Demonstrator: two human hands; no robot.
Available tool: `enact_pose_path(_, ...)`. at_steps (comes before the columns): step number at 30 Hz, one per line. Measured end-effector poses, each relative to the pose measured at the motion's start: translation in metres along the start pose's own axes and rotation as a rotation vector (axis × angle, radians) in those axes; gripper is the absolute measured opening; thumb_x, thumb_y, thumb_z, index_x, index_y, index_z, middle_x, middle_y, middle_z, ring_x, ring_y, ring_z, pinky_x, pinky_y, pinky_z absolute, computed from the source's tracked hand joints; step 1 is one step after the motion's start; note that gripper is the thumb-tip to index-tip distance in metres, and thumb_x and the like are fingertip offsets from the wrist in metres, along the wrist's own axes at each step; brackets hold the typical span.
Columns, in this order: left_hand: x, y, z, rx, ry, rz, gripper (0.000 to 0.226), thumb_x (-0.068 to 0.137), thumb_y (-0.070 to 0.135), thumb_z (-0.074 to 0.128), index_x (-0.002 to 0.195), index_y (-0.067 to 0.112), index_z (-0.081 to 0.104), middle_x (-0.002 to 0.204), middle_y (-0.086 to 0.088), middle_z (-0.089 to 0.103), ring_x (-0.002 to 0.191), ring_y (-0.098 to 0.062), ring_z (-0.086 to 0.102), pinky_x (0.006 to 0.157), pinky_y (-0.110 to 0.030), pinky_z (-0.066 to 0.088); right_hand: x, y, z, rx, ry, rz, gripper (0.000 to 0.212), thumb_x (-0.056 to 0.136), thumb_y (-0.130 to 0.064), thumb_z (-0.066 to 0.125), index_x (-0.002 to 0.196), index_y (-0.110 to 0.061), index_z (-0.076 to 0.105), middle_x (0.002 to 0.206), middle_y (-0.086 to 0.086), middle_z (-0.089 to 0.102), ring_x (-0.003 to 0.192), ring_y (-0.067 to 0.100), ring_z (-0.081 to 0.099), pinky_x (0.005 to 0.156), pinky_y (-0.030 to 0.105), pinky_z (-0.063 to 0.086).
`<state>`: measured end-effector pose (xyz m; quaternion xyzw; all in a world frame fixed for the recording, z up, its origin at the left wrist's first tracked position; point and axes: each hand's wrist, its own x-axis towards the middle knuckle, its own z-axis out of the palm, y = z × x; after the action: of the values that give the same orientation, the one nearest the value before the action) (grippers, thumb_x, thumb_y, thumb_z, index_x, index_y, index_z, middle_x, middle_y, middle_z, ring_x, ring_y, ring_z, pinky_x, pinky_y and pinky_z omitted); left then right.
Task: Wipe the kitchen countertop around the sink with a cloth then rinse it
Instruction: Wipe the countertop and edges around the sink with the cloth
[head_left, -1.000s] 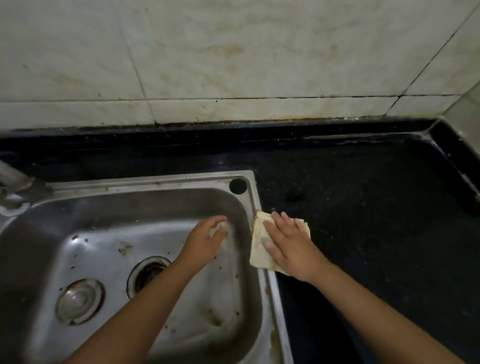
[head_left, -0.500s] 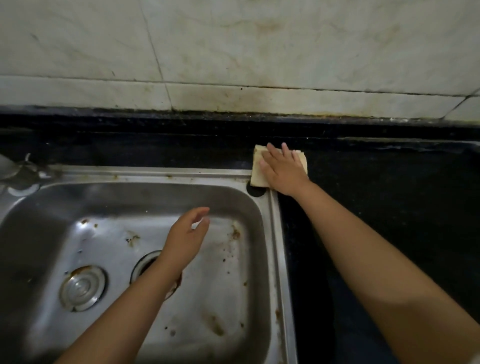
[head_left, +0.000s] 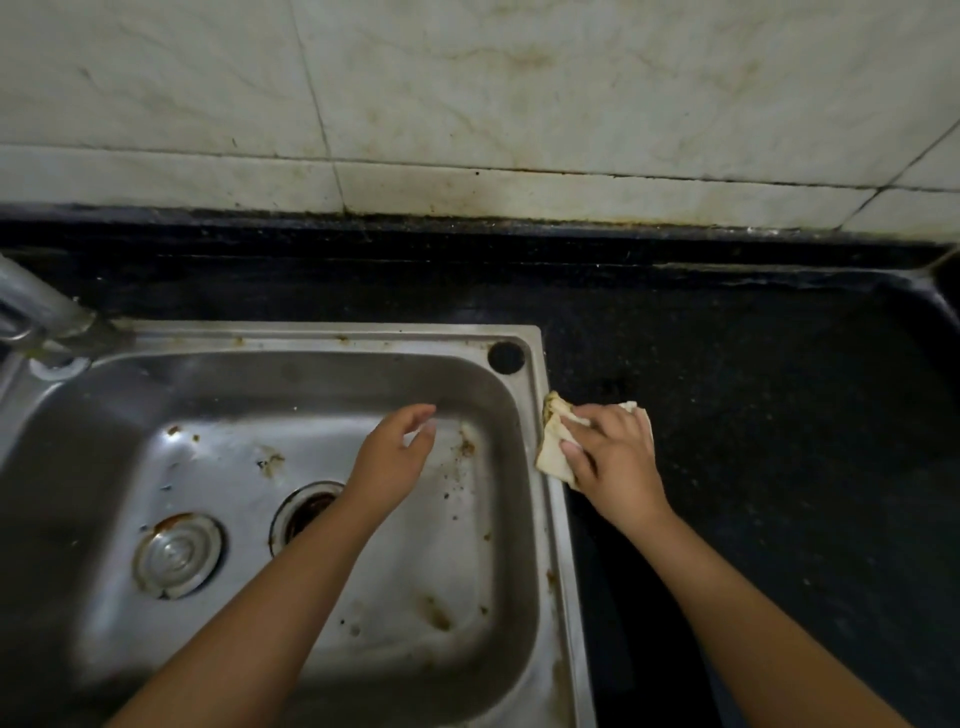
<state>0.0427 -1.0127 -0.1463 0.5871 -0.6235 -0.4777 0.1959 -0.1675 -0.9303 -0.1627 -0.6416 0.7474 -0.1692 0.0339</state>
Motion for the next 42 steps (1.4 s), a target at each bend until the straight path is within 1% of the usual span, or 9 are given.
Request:
enact_pose_path(8, -0.025, -0.043, -0.075, 0.088, -0.053, -0.003, 0.035, 0.095, 0.011, 0.044, 0.130, 0.009, 0.048, 0.137, -0.008, 0.047, 0.128, -0.021, 0.041, 0.104, -0.027, 0.031, -0.020, -0.087, -0.008, 0.243, 0.308, 0.056, 0.031, 0.086, -0.026, 0.046, 0.103, -0.010, 0.066, 0.096, 0.014, 0.064, 0.089, 0.015, 0.045, 0.086, 0.037, 0.037)
enact_pose_path(17, -0.025, -0.118, -0.216, 0.332, 0.136, 0.148, 0.035, 0.088, 0.002, 0.054, 0.123, 0.005, 0.055, 0.129, -0.016, 0.052, 0.123, -0.031, 0.045, 0.102, -0.029, 0.031, -0.001, -0.267, 0.056, 0.711, 0.075, 0.279, 0.062, 0.079, -0.051, 0.032, 0.107, -0.008, 0.067, 0.108, -0.004, 0.050, 0.106, 0.016, 0.049, 0.085, 0.005, 0.032)
enact_pose_path(20, -0.011, -0.119, -0.249, 0.408, 0.251, 0.244, 0.038, 0.085, 0.001, 0.058, 0.123, 0.000, 0.054, 0.130, -0.021, 0.050, 0.122, -0.036, 0.044, 0.101, -0.031, 0.028, 0.006, -0.299, 0.077, 0.748, 0.052, 0.289, 0.060, 0.082, -0.050, 0.034, 0.111, -0.009, 0.065, 0.109, -0.006, 0.049, 0.102, 0.006, 0.048, 0.085, -0.004, 0.030)
enact_pose_path(23, 0.002, -0.110, -0.265, 0.447, 0.267, 0.332, 0.046, 0.084, 0.000, 0.058, 0.130, -0.001, 0.048, 0.137, -0.023, 0.043, 0.127, -0.037, 0.039, 0.105, -0.033, 0.027, 0.016, -0.313, 0.086, 0.788, 0.052, 0.310, 0.035, 0.092, -0.031, 0.044, 0.112, -0.008, 0.064, 0.106, -0.005, 0.051, 0.095, -0.008, 0.046, 0.080, -0.007, 0.029)
enact_pose_path(29, 0.023, -0.102, -0.271, 0.440, 0.188, 0.316, 0.055, 0.090, 0.010, 0.051, 0.141, 0.007, 0.031, 0.149, -0.012, 0.027, 0.139, -0.024, 0.023, 0.111, -0.026, 0.018, 0.032, -0.324, 0.083, 0.899, 0.127, 0.384, 0.021, 0.096, -0.012, 0.044, 0.093, -0.026, 0.059, 0.089, -0.019, 0.055, 0.089, -0.002, 0.052, 0.075, 0.005, 0.040)
enact_pose_path(32, 0.019, -0.104, -0.267, 0.513, 0.168, 0.339, 0.054, 0.088, 0.010, 0.055, 0.139, 0.007, 0.037, 0.148, -0.014, 0.029, 0.137, -0.029, 0.027, 0.109, -0.034, 0.027, 0.028, -0.314, 0.067, 0.896, 0.184, 0.442, 0.025, 0.096, -0.015, 0.045, 0.088, -0.034, 0.058, 0.089, -0.014, 0.058, 0.088, 0.004, 0.055, 0.077, 0.011, 0.043)
enact_pose_path(35, 0.006, -0.098, -0.241, 0.654, 0.096, 0.505, 0.051, 0.077, 0.005, 0.068, 0.126, 0.002, 0.053, 0.135, -0.023, 0.047, 0.123, -0.042, 0.046, 0.097, -0.049, 0.041, 0.007, -0.284, 0.035, 0.834, 0.253, 0.566, 0.016, 0.096, -0.023, 0.045, 0.096, -0.022, 0.061, 0.091, -0.005, 0.060, 0.093, 0.016, 0.057, 0.084, 0.032, 0.047)
enact_pose_path(39, -0.019, -0.065, -0.174, 0.681, -0.236, 0.564, 0.051, 0.096, 0.026, 0.041, 0.144, 0.023, 0.026, 0.156, -0.005, 0.012, 0.143, -0.026, 0.006, 0.115, -0.041, 0.017, -0.027, -0.237, -0.019, 0.647, 0.355, 0.705, 0.025, 0.096, -0.026, 0.043, 0.109, -0.017, 0.062, 0.095, -0.006, 0.061, 0.091, 0.013, 0.059, 0.084, 0.034, 0.050)
enact_pose_path(42, -0.034, -0.033, -0.119, 0.717, -0.365, 0.677, 0.050, 0.098, 0.032, 0.033, 0.146, 0.029, 0.019, 0.157, 0.001, 0.003, 0.144, -0.022, -0.004, 0.115, -0.039, 0.009, -0.051, -0.194, -0.057, 0.339, 0.388, 0.661, 0.027, 0.097, -0.019, 0.043, 0.113, -0.009, 0.063, 0.105, 0.006, 0.063, 0.098, 0.020, 0.057, 0.085, 0.035, 0.044)
